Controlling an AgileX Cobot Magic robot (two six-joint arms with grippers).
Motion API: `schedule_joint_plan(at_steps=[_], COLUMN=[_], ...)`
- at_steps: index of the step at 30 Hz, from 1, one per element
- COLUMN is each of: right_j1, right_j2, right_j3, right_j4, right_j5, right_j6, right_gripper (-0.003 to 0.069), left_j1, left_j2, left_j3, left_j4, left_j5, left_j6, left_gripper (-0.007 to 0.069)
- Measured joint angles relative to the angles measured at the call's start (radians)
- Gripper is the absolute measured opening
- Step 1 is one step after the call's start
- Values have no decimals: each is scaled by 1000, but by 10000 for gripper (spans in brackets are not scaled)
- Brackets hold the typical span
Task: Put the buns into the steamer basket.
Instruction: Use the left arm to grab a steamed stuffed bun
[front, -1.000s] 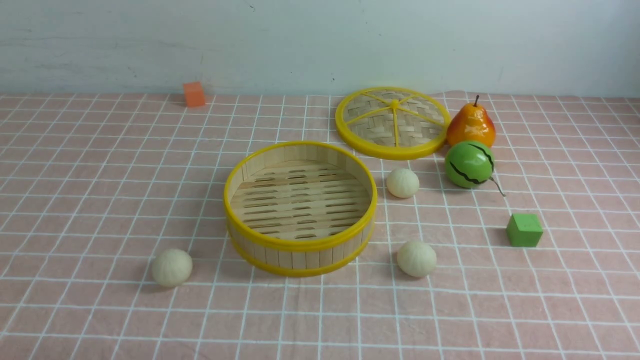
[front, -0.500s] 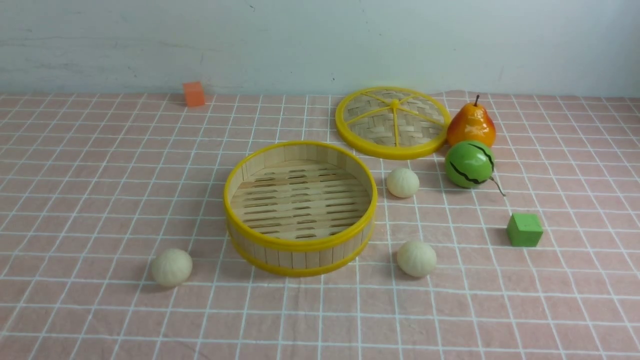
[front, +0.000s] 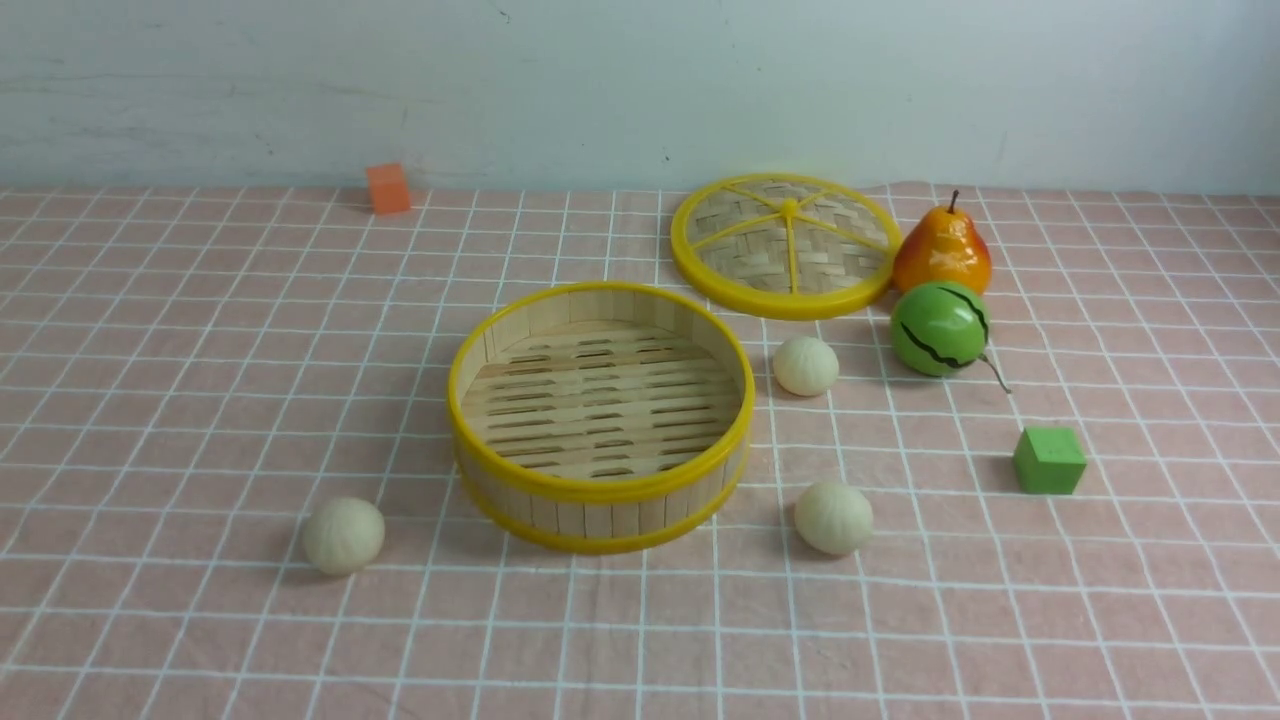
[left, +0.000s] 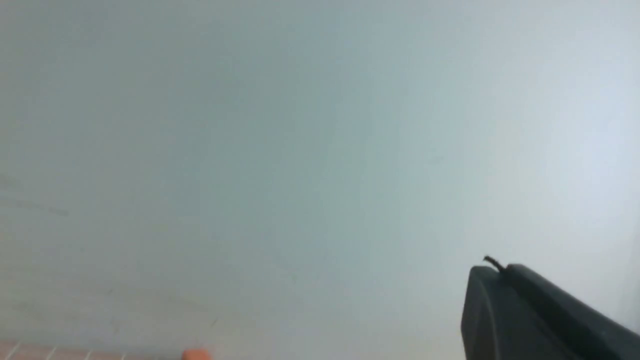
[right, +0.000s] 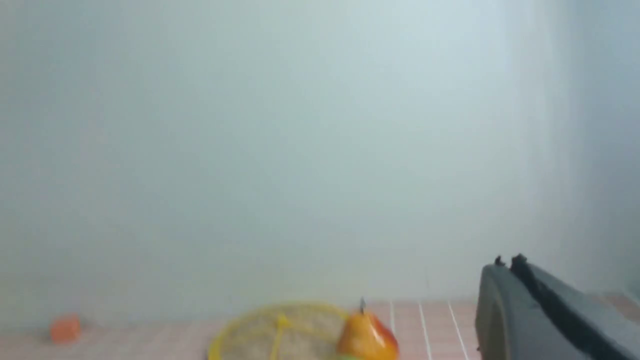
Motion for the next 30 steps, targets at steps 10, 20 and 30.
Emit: schedule_joint_plan(at_steps=[10, 20, 30], right_j1=[128, 353, 359], right_j2=[553, 747, 758], right_j3=[-220, -311, -318], right_j4=[-26, 179, 215], right_j5=[730, 763, 752], right_j6=[-60, -356, -393], right_gripper=[-4, -3, 1], left_j1=[-153, -160, -68], left_j2=[606, 815, 1055], left_j3=[-320, -372, -441], left_j4=[-30, -38, -91], left_j5=[687, 686, 668], left_j6=[73, 7, 7], left_gripper=[-14, -11, 375])
